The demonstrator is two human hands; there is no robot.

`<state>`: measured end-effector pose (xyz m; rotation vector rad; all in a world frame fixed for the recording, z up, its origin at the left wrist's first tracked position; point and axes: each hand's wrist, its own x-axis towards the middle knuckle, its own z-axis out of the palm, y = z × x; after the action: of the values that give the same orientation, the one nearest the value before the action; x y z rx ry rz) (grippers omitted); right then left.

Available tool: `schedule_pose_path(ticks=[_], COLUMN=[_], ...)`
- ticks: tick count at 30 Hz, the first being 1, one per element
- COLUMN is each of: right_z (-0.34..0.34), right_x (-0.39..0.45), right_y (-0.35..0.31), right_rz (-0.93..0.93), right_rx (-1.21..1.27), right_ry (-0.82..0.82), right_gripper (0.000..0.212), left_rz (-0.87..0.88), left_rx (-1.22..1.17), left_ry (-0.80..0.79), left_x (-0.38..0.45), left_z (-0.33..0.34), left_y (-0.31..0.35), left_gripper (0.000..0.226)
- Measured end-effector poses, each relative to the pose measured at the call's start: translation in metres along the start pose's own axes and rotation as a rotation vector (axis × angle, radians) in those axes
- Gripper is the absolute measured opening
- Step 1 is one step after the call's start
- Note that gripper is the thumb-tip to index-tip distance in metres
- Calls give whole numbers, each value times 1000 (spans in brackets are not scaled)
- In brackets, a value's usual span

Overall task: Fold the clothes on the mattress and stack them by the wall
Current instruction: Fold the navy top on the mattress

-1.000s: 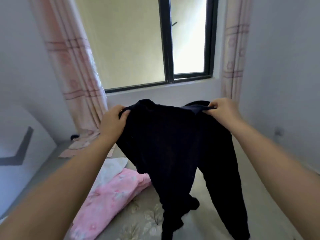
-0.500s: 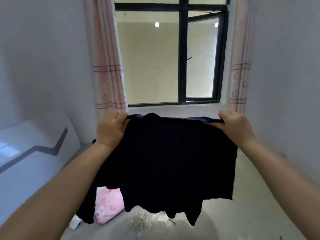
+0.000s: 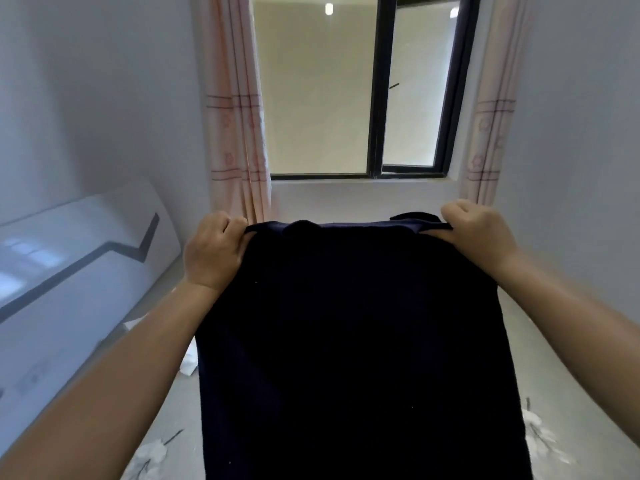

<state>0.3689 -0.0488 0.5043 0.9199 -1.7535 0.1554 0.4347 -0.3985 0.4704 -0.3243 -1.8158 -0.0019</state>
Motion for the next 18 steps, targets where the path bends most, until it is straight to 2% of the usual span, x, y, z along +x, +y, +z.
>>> schedule_pose_path(ticks=[3,6,9,15,18], right_z=[28,66,106,216,292], right_x=[-21,-58,-95,-159,-180], right_y=[2,6,14,66,102], right_rz=[1,57,130,259,354], right_rx=[1,11,45,98,128], right_ry=[-119,-273,-412,-548,-616], right_gripper=[53,43,41,45,45], left_rz=[-29,-116,-168,-268,-337], left_rx=[-30,-51,-54,-73,-53], left_ry=[-125,-303,-420,-648,-754], left_x=[-25,-60,-88,-119,-128], left_z=[14,45,89,222,309], left_y=[0,4,12,15,3], left_gripper=[15,31,35,39,28])
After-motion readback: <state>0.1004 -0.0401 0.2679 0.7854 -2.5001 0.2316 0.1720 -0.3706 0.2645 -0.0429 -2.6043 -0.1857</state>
